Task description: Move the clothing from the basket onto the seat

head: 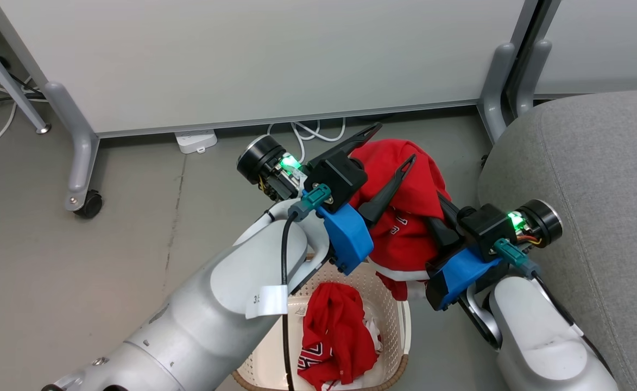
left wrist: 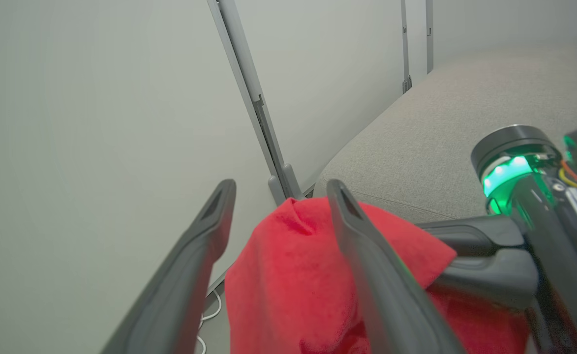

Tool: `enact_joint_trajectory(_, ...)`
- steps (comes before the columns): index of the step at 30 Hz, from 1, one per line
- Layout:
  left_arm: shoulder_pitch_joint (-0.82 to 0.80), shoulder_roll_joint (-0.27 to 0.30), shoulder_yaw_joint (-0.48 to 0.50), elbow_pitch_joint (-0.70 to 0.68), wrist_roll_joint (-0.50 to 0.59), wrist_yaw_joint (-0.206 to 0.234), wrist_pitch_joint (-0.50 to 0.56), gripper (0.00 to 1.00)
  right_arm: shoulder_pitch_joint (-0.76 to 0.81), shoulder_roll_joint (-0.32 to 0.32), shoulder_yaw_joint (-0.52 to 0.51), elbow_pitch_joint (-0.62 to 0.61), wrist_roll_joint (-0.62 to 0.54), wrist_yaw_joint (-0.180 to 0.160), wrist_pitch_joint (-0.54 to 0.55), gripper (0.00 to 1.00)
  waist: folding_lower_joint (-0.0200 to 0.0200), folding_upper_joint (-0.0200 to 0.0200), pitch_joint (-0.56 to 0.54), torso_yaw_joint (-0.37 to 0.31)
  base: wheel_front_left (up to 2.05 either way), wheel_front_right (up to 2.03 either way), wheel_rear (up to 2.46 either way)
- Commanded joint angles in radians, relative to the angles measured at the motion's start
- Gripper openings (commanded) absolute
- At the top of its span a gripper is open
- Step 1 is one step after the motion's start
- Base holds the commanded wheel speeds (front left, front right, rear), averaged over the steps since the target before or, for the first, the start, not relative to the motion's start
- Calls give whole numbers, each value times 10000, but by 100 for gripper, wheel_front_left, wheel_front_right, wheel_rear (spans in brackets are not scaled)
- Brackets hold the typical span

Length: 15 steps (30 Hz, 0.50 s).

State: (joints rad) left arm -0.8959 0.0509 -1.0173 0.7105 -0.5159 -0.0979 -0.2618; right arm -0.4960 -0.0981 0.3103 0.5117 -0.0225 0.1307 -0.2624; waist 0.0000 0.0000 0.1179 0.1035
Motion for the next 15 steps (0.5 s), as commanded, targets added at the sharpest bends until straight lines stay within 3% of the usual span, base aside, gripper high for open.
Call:
enact_joint_trajectory(1, -27, -9, 49, -29, 94, 18, -48, 100, 65, 27, -37, -46, 49, 1, -38, 0, 0, 0, 11, -17, 0, 0, 0)
enact_joint_trajectory(15, 63, 69, 360, -175, 432, 17, -48, 100, 150, 82, -754, -325, 114, 1, -40, 0, 0, 0, 511, -649, 0, 0, 0)
